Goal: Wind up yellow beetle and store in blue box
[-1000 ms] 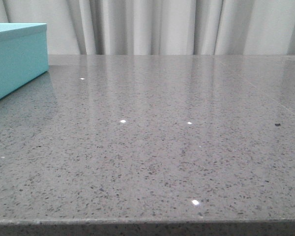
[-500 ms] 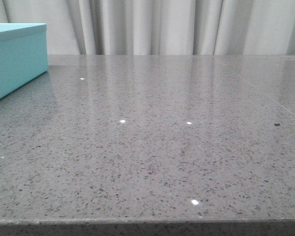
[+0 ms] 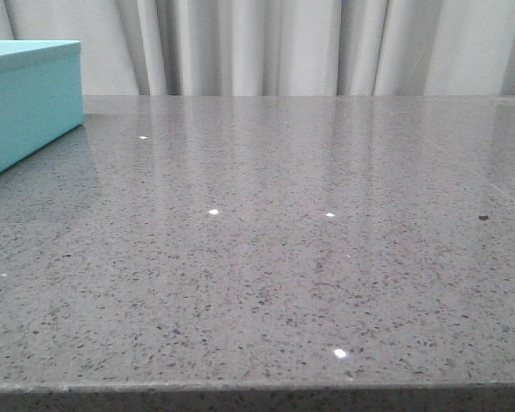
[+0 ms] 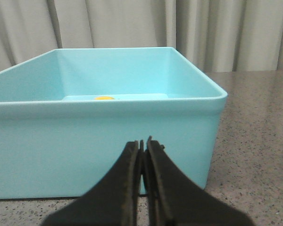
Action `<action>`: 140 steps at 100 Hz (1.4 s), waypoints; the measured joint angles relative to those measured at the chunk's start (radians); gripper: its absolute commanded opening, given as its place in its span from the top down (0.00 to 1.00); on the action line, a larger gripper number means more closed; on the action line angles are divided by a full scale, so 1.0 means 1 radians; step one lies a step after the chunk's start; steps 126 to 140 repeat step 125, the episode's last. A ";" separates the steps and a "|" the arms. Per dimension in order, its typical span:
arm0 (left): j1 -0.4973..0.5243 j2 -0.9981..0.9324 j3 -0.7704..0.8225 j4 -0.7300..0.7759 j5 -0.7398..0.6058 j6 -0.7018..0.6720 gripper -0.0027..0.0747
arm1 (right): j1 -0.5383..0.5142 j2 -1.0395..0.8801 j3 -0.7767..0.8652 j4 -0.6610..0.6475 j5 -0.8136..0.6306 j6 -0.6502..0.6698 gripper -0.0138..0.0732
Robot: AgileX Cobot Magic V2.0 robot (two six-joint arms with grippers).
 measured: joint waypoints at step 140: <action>0.000 0.000 0.000 0.000 0.000 0.000 0.99 | -0.146 -0.152 0.208 0.111 -0.014 -0.097 0.92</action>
